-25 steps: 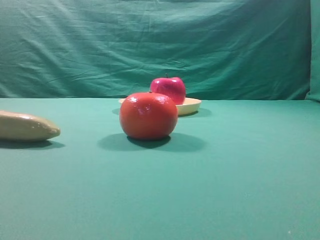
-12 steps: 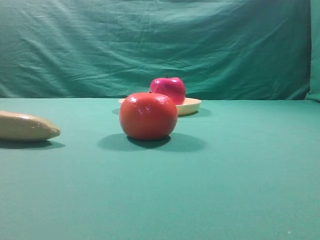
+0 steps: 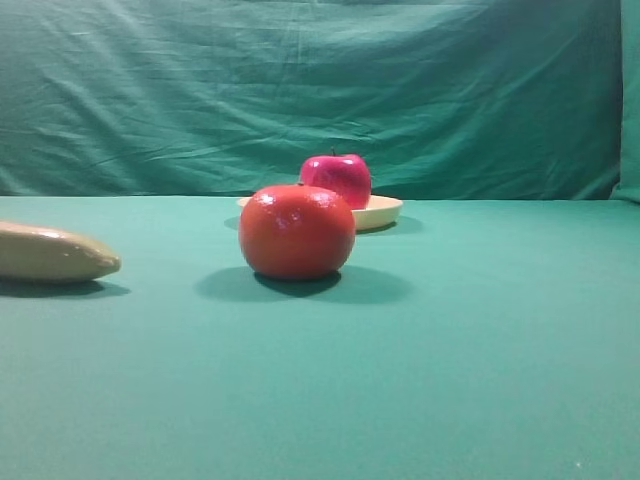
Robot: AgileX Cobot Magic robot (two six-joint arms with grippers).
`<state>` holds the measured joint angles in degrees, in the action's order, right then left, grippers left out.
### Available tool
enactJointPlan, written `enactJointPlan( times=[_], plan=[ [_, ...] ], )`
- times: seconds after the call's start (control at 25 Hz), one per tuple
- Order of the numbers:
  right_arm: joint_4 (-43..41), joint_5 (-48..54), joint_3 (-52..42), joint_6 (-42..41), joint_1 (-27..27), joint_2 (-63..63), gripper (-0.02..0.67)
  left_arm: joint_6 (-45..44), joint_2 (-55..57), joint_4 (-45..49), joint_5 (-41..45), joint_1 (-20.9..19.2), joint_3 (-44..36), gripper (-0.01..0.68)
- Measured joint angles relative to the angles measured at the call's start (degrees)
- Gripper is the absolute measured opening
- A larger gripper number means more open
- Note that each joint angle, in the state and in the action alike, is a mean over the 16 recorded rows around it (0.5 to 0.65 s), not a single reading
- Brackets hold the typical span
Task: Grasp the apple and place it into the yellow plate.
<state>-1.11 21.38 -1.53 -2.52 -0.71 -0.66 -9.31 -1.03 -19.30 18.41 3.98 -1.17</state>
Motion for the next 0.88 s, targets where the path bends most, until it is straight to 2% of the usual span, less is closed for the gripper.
enactJointPlan(
  times=[0.88],
  plan=[
    [0.0, 0.0, 0.0, 0.0, 0.0, 0.0, 0.0, 0.0, 0.0, 0.0, 0.0, 0.0, 0.0, 0.157]
  ],
)
